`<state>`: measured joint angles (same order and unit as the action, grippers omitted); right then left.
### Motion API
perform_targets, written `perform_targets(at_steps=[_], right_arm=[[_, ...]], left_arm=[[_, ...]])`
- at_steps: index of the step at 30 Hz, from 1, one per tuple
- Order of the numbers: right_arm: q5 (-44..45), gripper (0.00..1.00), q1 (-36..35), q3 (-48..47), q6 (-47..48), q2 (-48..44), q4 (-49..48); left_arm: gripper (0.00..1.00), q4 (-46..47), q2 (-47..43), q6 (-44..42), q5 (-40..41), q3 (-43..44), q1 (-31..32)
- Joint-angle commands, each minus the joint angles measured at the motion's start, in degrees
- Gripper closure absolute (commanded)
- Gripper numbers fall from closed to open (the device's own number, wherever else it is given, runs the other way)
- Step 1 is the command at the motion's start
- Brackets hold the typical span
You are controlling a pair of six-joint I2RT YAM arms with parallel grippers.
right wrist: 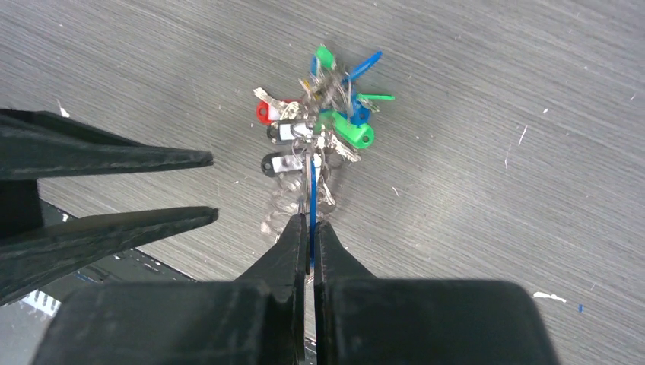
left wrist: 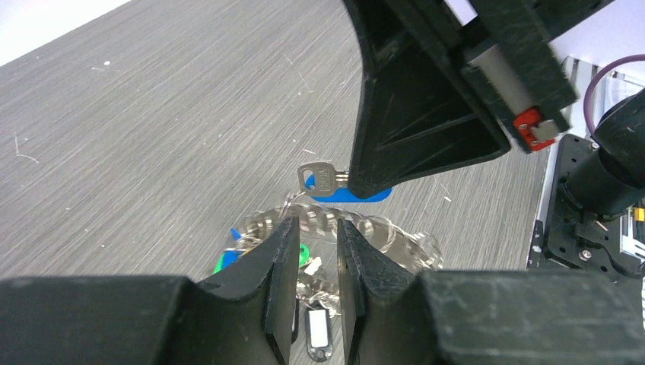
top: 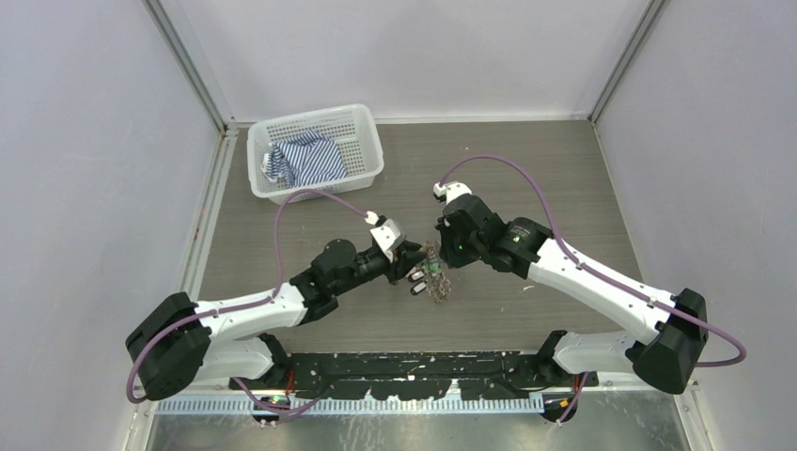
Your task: Remove the keys from the keyring
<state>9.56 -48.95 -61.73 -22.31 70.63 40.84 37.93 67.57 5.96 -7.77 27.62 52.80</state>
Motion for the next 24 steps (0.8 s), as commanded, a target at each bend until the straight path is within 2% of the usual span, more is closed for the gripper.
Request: perform_targets(at_steps=[1, 7, 12, 18, 24], right_arm=[[2.8, 0.99, -1.7, -4.0, 2.2, -2.9, -1.2], [4.0, 0.99, -2.9, -4.3, 3.9, -4.7, -2.0], [3.9, 0.99, -3.3, -5.4, 5.3, -5.3, -1.6], [2.7, 0.99, -4.5, -5.9, 6.1, -6.0, -2.1], [3.0, 0.99, -5.6, -6.7, 6.1, -5.8, -1.7]], left_arm=[[0.74, -5.1, 0.0, -2.4, -1.1, 4.4, -1.0], [0.75, -5.5, 0.0, -3.8, -0.7, 4.9, -1.0], [0.79, -3.5, -0.6, -4.7, -3.1, 3.6, -1.0], [0.72, 2.4, 0.6, -5.2, -2.6, 0.6, -1.0], [0.7, 11.0, 4.4, -4.7, -1.3, -1.0, -1.0]])
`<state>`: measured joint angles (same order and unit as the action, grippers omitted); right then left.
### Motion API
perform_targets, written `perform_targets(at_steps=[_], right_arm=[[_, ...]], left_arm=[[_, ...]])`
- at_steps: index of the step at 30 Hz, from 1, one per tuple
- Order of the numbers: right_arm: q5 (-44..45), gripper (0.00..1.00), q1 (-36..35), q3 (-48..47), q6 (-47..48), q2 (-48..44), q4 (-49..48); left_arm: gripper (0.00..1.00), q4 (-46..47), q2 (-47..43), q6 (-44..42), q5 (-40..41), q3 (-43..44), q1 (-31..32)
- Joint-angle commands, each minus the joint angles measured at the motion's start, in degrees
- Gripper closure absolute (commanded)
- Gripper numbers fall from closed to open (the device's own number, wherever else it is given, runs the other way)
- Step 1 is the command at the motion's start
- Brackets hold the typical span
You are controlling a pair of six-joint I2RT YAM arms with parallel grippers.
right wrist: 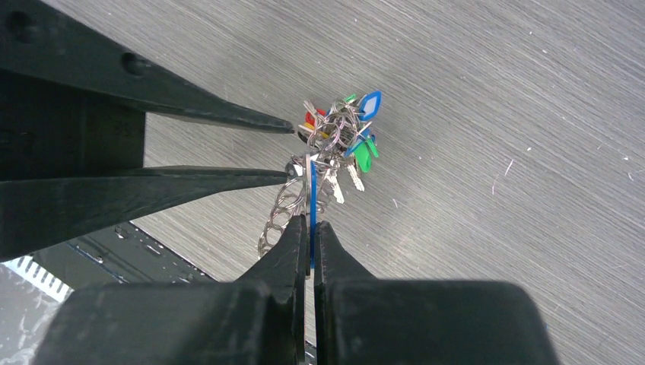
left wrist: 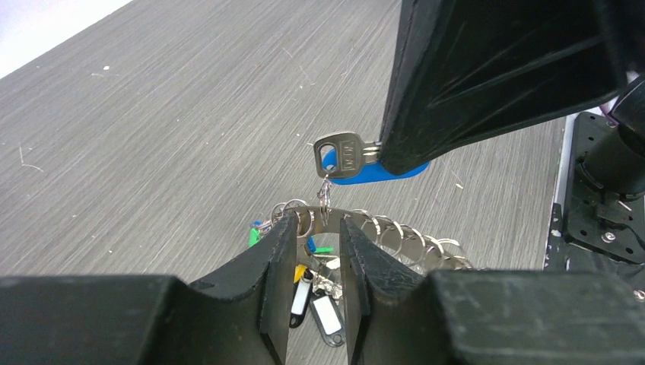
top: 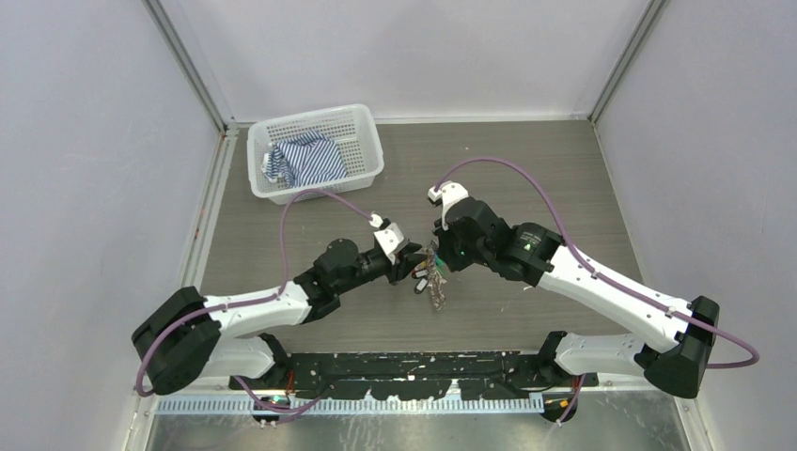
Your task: Remove the keys from the keyring
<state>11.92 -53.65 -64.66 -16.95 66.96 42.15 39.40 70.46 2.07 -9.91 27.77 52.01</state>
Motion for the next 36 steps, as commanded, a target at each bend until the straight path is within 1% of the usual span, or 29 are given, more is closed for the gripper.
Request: perform_targets(at_steps=[1, 9, 13, 14, 15, 18, 21, 28, 32, 34, 36], right_arm=[[0.8, 0.99, -1.1, -3.9, 0.7, -2.1, -3.0], [1.3, 0.99, -2.3, -4.4, 0.2, -1.8, -2.4], [2.1, 0.99, -2.8, -4.5, 0.1, -1.7, -2.4], [2.3, 0.99, -2.8, -4.6, 0.0, -1.8, -2.3], [2.5, 0.99, -2.8, -4.7, 0.1, -1.9, -2.3], [3.1, 0.99, -2.8, -5.1, 0.1, -2.2, -2.1], [3.2, 0.99, -2.8, -5.1, 0.0, -2.3, -1.8], [3.4, 0.99, -2.9, -4.6, -0.3, -2.9, -2.0], [3.8, 0.99, -2.9, -4.6, -0.5, -3.3, -1.9], [3.9, 0.99, -2.9, -4.5, -0.5, -3.5, -2.0], [3.6, 0.99, -2.9, -4.5, -0.5, -3.3, -1.9]], left_arm=[[0.7, 10.8, 1.9, -0.8, 1.1, -1.4, -0.2], [0.7, 14.2, 2.6, 0.1, 0.3, -1.9, -0.2], [0.76, 14.1, 3.2, 0.5, -0.7, -1.9, -0.2], [0.8, 13.8, 3.4, 0.5, -0.9, -1.8, -0.2], [0.81, 13.3, 3.5, 0.7, -1.3, -1.6, -0.1], [0.76, 12.8, 3.5, 0.8, -1.5, -1.8, 0.4], [0.75, 12.3, 3.2, 0.8, -0.8, -1.8, 0.5], [0.84, 10.6, 3.3, 0.6, -0.7, -1.0, 0.8], [0.87, 10.0, 3.3, 0.5, -0.9, -0.8, 1.2], [0.85, 8.9, 3.2, 0.1, -0.7, -0.5, 1.5], [0.87, 8.7, 2.9, -0.2, 0.2, -0.5, 1.7]])
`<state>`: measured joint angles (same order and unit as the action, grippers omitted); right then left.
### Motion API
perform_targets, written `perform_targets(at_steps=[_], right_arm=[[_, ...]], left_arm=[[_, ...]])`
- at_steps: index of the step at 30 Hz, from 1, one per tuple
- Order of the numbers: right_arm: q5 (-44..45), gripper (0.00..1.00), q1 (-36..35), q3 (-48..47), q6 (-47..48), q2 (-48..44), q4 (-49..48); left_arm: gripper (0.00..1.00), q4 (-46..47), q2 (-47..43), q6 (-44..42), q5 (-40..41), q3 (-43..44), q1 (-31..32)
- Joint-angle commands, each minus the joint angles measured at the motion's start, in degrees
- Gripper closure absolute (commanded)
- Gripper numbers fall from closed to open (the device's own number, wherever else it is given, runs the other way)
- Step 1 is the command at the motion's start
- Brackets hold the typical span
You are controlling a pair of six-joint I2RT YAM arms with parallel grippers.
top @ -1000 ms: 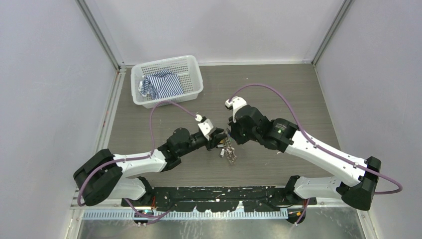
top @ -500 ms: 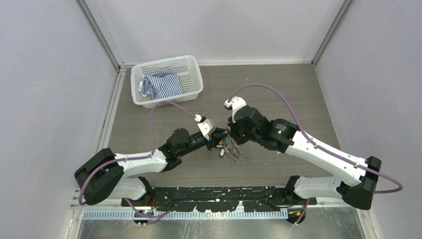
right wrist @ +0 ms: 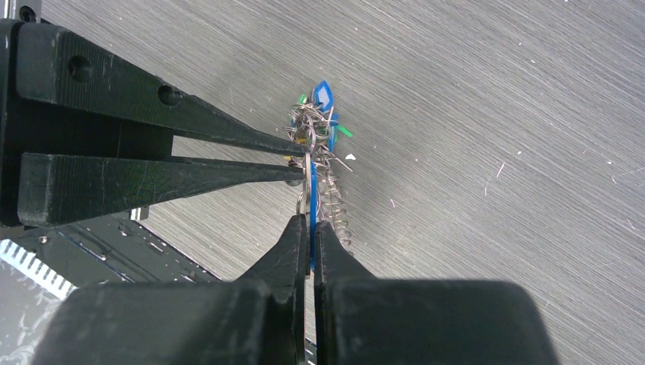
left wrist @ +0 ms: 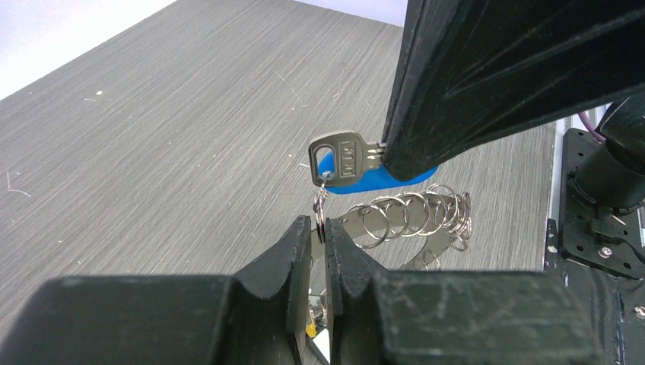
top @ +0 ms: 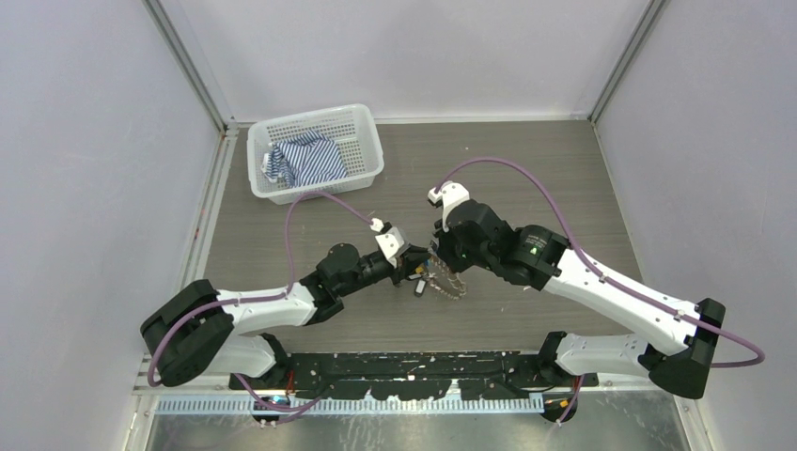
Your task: Remove the keys from the keyring
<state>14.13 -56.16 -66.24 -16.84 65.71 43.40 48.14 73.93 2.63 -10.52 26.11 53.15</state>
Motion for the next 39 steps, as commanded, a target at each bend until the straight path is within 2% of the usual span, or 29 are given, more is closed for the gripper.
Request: perform_targets(at_steps=[1, 7, 17, 25, 33, 39], right_arm=[[1.2, 0.99, -0.4, -2.9, -0.6, -2.0, -3.1], [1.1, 0.99, -0.4, -2.5, -1.0, -2.2, -2.9], [8.3, 0.99, -0.2, -3.5, -4.4, 1.3, 2.4], [7.0, 0.99, 0.1, -2.3, -6.5, 2.7, 2.0], [7.9, 0.99, 0.6, -0.1, -7.8, 3.0, 2.0], [7.6, 0.99, 4.9, 3.5, -9.5, 2.0, 0.4]], left_arm=[[0.89, 0.1, -0.7, -0.9, 1.3, 1.1, 0.6], [1.0, 0.3, -1.6, -2.4, 3.4, 1.4, 0.9], [1.0, 1.1, -4.9, -9.0, 7.8, -0.1, 5.1], [1.0, 3.2, -6.1, -11.7, 11.4, -0.7, 7.7], [1.0, 3.1, -5.4, -10.5, 15.5, -1.3, 8.0], [1.0, 3.5, -4.9, -8.4, 18.7, -2.1, 8.0]])
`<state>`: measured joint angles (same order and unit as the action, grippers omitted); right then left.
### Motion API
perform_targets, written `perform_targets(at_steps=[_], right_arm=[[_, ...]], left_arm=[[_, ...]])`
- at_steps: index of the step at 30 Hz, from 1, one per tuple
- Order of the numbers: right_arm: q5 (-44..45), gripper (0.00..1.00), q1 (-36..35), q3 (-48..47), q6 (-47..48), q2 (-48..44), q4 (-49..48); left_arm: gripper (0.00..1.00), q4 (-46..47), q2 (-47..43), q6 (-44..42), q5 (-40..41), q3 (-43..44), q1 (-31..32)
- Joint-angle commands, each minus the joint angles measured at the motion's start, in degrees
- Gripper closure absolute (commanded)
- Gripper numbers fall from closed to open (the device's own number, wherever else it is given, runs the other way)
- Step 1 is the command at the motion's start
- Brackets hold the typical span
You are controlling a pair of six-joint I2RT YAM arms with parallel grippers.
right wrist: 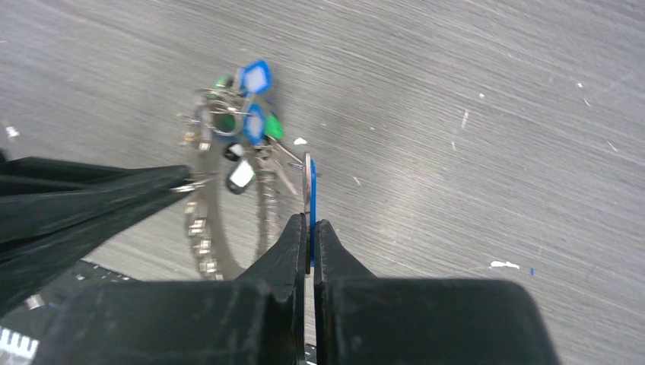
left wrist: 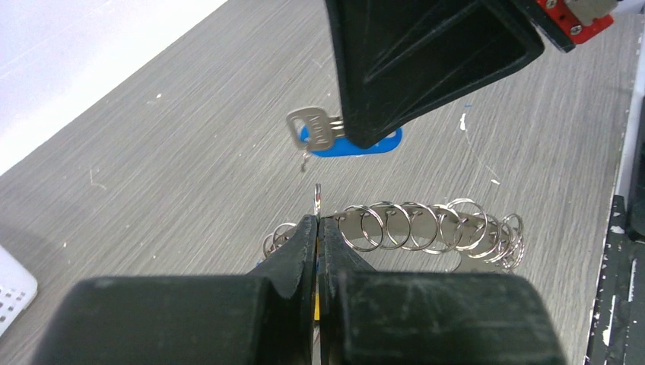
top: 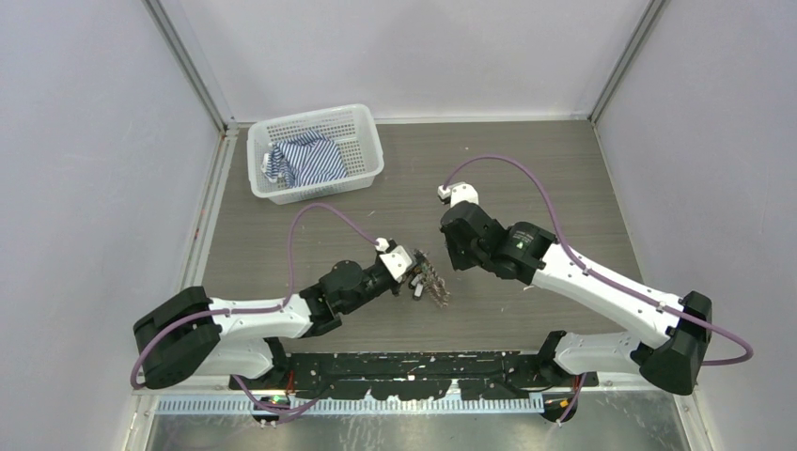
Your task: Remove the keys from the keyring
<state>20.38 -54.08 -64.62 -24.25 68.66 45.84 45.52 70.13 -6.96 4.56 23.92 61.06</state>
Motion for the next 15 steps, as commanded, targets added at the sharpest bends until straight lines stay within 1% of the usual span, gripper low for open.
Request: perform_targets(at_steps=[1, 5, 9, 12, 15], right_arm=[[1.3, 0.99, 3.4, 2.6, -2.3, -1.0, -2.5], [0.9, 0.99, 5.8, 5.7, -3.2, -1.9, -4.4], [-1.5, 0.99, 8.7, 8.9, -4.2, -2.8, -6.7], [-2.2, 0.99, 10.2, 10.0, -4.6, -3.2, -7.6], [-1.6, 0.99, 11.1, 11.5, -4.9, -3.5, -8.8]], left_arm=[[1.0, 6.1, -1.1, 1.6, 4.3, 0.0, 0.1], [1.0, 5.5, -0.2, 2.7, 6.4, 0.2, -0.1], [1.0, 3.5, 1.1, 5.6, 7.6, 1.5, -1.3], [1.0, 1.0, 2.1, 6.6, 7.4, 3.3, -2.3], [1.0, -1.3, 3.2, 9.4, 7.9, 4.9, -2.9]])
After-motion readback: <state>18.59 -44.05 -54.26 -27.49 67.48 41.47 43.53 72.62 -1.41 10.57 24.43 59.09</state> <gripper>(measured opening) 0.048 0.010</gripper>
